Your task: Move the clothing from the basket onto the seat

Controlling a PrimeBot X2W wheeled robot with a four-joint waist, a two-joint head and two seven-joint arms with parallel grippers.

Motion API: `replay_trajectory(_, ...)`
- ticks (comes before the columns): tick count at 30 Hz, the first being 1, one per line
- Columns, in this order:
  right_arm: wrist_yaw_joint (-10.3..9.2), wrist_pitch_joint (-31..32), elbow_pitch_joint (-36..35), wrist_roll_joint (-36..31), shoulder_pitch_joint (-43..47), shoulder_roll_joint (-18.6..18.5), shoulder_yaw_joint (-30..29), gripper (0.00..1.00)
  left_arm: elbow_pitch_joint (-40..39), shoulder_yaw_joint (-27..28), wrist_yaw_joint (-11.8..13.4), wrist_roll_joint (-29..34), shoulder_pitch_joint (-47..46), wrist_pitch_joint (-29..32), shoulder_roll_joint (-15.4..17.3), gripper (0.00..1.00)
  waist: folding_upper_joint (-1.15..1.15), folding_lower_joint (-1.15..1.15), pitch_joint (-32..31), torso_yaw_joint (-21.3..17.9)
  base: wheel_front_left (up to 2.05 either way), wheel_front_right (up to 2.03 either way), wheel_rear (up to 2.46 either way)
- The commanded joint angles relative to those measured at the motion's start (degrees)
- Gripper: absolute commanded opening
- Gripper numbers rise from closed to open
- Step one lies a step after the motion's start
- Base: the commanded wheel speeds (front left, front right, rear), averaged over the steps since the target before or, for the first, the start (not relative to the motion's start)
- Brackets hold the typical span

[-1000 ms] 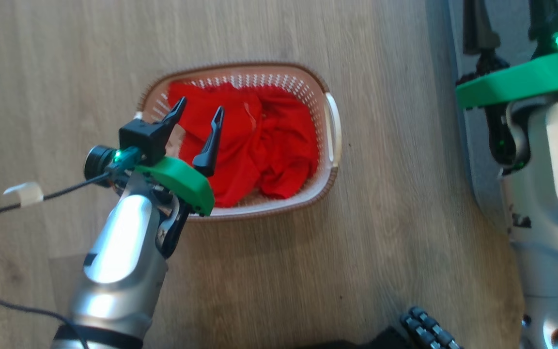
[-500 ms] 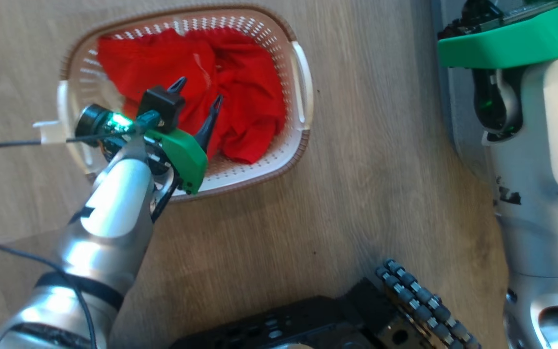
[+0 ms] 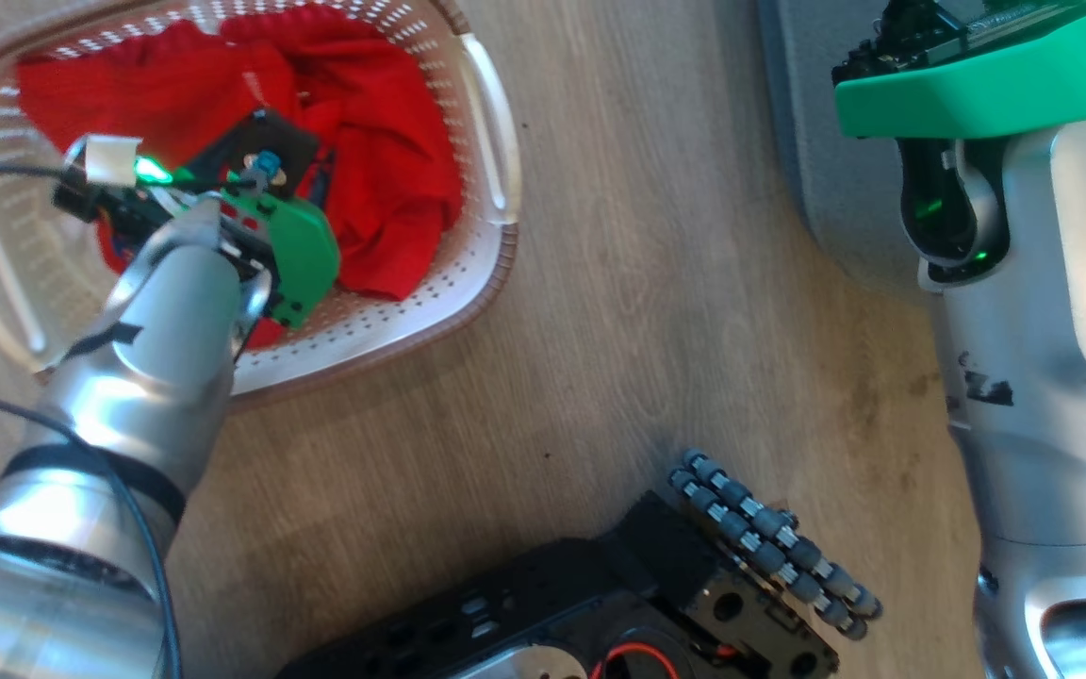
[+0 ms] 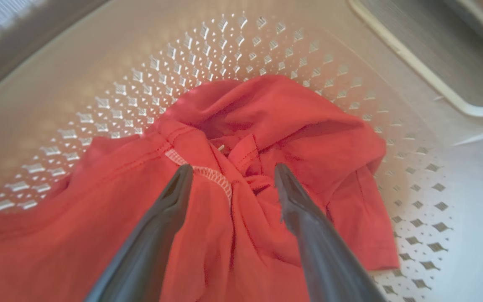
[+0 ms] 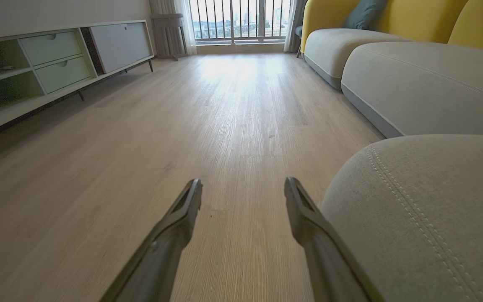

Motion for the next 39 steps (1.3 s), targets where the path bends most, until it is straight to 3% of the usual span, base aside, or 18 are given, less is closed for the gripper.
replay_trajectory(1, -0.01, -0.35, -1.88, 0.81, 1.39, 0.71, 0.32, 1.00, 0.20, 0.26, 1.17, 0.69, -0.31, 0.27, 1.18, 1.00, 0.00, 0.00, 1.27, -1.39, 0.00, 0.00, 0.00)
replay_trajectory(9, -0.01, -0.35, -1.78, 4.10, 2.50, 0.71, 1.39, 1.00, 5.10, -1.46, 5.19, 2.47, -3.18, 6.57, 3.45, 1.00, 0.00, 0.00, 2.53, -3.86, 0.00, 0.00, 0.00)
replay_trajectory(17, -0.01, -0.35, -1.78, 4.75, 3.10, 0.72, 1.23, 1.00, 6.08, -2.83, 5.73, 2.92, -3.97, 10.07, 3.72, 1.00, 0.00, 0.00, 2.95, -3.98, 0.00, 0.00, 0.00)
replay_trajectory(18, -0.01, -0.35, -1.74, 4.81, 3.10, 0.72, 1.25, 1.00, 6.16, -2.78, 5.33, 2.63, -3.99, 10.32, 3.66, 0.38, 0.00, 0.00, 2.95, -3.98, 0.00, 0.00, 0.00)
replay_trajectory(19, -0.01, -0.35, -1.66, 4.91, 3.06, 0.72, 1.31, 1.00, 6.21, -2.69, 4.94, 2.32, -3.97, 10.31, 3.65, 0.00, 0.00, 0.00, 2.90, -4.01, 0.00, 0.00, 0.00)
replay_trajectory(28, -0.01, -0.35, -0.53, 2.88, 3.22, 0.72, -0.02, 1.00, 6.33, -1.34, 2.74, -1.35, -1.61, 6.03, 0.11, 0.00, 0.00, 0.00, -1.65, -0.99, 0.00, 0.00, 0.00)
replay_trajectory(39, -0.01, -0.35, 3.12, -3.67, 6.21, 0.72, -0.87, 1.00, 4.40, -0.23, -0.23, -6.44, 3.11, -0.38, -4.11, 0.00, 0.00, 0.00, -13.01, 6.02, 0.00, 0.00, 0.00)
